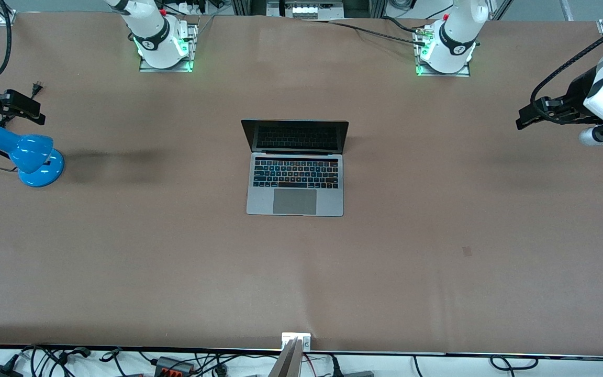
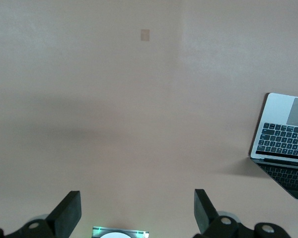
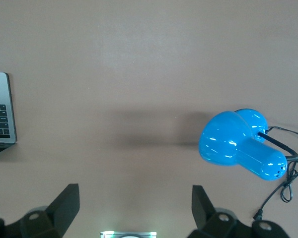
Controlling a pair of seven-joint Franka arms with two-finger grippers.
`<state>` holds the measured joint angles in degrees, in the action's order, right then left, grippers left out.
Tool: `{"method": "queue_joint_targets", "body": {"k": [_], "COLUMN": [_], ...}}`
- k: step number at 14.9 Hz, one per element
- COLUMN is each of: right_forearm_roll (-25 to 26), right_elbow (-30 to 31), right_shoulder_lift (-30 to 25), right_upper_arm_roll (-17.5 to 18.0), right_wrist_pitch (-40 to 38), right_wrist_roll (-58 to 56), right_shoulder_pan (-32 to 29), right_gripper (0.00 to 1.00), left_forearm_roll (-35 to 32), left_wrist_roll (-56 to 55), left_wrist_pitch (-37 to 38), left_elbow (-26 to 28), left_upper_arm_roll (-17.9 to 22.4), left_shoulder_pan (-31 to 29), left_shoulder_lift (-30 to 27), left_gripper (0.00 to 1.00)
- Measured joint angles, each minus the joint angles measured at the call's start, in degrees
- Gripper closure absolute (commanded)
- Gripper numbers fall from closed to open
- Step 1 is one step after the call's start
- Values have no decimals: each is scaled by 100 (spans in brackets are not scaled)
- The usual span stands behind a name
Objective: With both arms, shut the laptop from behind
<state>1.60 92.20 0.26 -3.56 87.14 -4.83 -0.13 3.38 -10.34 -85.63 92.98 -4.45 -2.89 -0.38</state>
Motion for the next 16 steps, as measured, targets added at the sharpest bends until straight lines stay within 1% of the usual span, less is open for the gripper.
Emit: {"method": "queue_joint_targets", "body": {"k": [9,16], "right_forearm_roll": [-1,-27], "right_elbow": [0,0], "right_shoulder_lift": [23,234], "right_upper_arm_roll": [0,4], "right_wrist_pitch": [11,9], "right_wrist_roll": [0,-7], "right_shoulder_pan": [0,3], "right_gripper": [0,0], "left_forearm_roll": [0,0], "left_wrist_roll": [2,3], "left_wrist_pitch": [0,0], "left_elbow": [0,-29], "left_upper_arm_roll": [-2,-26], "left_shoulder_pan": [0,38], "left_shoulder_lift": [0,0], "left_gripper": [0,0]}}
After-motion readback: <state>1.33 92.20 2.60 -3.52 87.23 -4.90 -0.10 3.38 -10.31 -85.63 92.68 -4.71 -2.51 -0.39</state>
